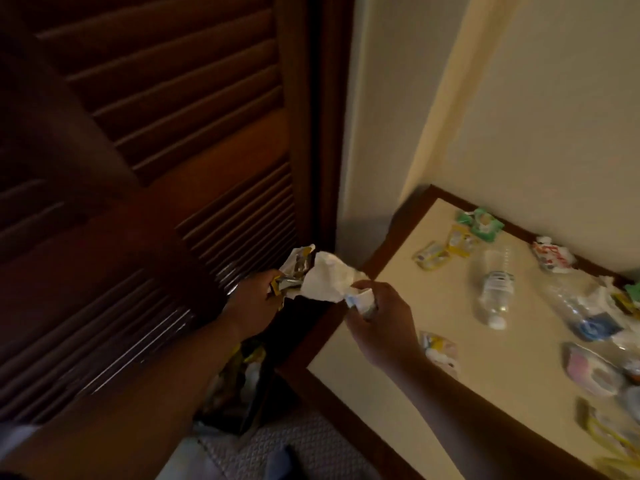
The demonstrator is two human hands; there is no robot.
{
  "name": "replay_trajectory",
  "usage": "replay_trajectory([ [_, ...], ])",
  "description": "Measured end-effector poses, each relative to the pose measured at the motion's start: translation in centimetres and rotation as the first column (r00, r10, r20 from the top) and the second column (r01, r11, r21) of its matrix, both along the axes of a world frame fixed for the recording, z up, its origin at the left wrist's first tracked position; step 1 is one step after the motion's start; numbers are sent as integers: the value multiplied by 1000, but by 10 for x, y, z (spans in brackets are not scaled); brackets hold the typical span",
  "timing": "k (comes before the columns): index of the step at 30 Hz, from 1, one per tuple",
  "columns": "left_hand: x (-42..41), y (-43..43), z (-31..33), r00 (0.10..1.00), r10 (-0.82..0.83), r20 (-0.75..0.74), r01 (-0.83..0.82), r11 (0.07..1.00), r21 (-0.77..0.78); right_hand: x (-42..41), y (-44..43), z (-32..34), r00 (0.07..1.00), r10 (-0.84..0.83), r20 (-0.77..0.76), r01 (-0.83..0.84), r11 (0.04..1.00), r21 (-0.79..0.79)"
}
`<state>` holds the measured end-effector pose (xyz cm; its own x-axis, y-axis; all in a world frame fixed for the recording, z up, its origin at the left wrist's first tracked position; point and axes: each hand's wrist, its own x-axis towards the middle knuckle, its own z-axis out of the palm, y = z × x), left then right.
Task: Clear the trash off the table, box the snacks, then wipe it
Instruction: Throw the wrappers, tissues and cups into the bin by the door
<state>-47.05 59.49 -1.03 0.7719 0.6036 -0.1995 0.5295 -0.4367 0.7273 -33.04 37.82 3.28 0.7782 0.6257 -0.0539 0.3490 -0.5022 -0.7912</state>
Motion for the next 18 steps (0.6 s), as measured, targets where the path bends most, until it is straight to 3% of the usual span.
replay_trajectory([
  [6,-144,48,-53,966,148,-214,-155,988,-17,-117,96,-50,894,180,-410,-269,948,-170],
  [12,-213,59,-167,891,101,-443,-207,958,-198,-180,155,-129,809,-11,-588,-311,841,-443],
  [16,-214,59,-227,914,71,-398,-206,929,-308,-190,179,-182,814,21,-581,-412,727,-550],
  [18,-211,61,-249,942,19,-336,-147,922,-358,-190,187,-202,776,-67,-627,-365,764,-532],
])
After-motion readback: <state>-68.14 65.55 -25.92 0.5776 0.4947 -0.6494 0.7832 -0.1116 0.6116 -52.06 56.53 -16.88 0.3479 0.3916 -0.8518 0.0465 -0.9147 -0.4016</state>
